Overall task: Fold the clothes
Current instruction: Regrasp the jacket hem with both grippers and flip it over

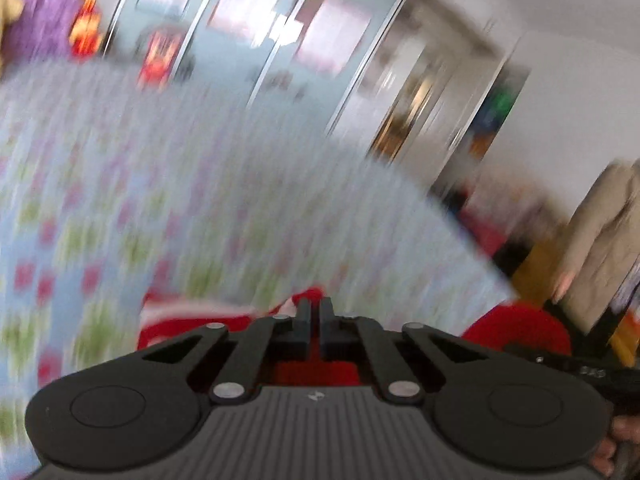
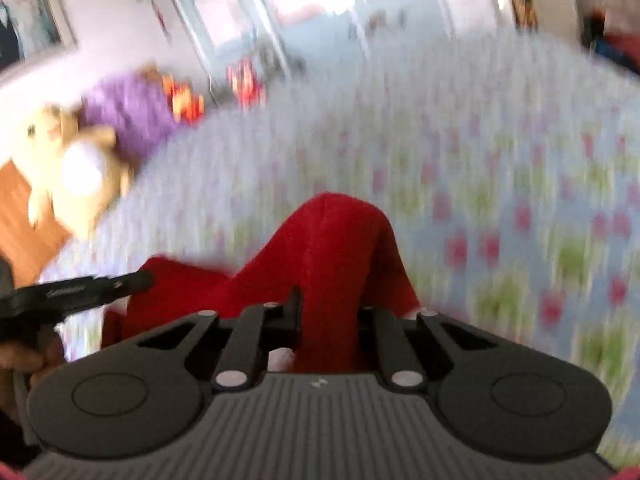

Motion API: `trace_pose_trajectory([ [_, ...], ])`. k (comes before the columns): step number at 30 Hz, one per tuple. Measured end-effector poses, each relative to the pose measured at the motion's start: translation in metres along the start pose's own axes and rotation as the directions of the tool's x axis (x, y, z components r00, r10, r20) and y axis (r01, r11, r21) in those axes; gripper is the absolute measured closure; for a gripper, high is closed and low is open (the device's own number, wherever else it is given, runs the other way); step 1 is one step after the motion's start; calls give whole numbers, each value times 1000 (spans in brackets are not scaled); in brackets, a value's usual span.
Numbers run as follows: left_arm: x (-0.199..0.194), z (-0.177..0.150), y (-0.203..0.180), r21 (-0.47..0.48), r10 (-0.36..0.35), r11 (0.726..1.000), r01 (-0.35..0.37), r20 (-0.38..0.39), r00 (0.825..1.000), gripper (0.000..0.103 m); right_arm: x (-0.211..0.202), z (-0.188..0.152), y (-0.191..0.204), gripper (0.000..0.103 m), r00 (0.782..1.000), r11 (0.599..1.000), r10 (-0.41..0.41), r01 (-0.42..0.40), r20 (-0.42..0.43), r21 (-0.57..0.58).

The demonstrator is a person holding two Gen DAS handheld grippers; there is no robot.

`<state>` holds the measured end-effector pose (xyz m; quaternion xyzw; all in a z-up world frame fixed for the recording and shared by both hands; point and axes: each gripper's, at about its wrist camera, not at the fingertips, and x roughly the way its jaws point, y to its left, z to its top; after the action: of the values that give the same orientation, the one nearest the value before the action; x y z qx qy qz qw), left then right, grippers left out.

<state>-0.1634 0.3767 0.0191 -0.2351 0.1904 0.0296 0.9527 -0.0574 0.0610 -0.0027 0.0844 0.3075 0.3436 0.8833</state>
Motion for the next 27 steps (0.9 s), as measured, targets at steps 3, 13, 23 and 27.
trace_pose_trajectory([
  [3,-14,55,-13,0,-36,999,37,157,987,103,-16,60,10,98,983,1000,28,-29,180,0],
  [13,-4,-22,36,-26,122,992,-125,-91,988,55,37,5,-34,49,997,994,-77,79,-22,72],
  [23,-9,-153,61,33,354,927,-373,-399,845,44,3,-144,-65,29,967,929,68,29,-245,370],
  [27,5,-141,36,17,232,969,-246,-400,887,88,14,-149,-46,20,964,934,73,23,-255,356],
])
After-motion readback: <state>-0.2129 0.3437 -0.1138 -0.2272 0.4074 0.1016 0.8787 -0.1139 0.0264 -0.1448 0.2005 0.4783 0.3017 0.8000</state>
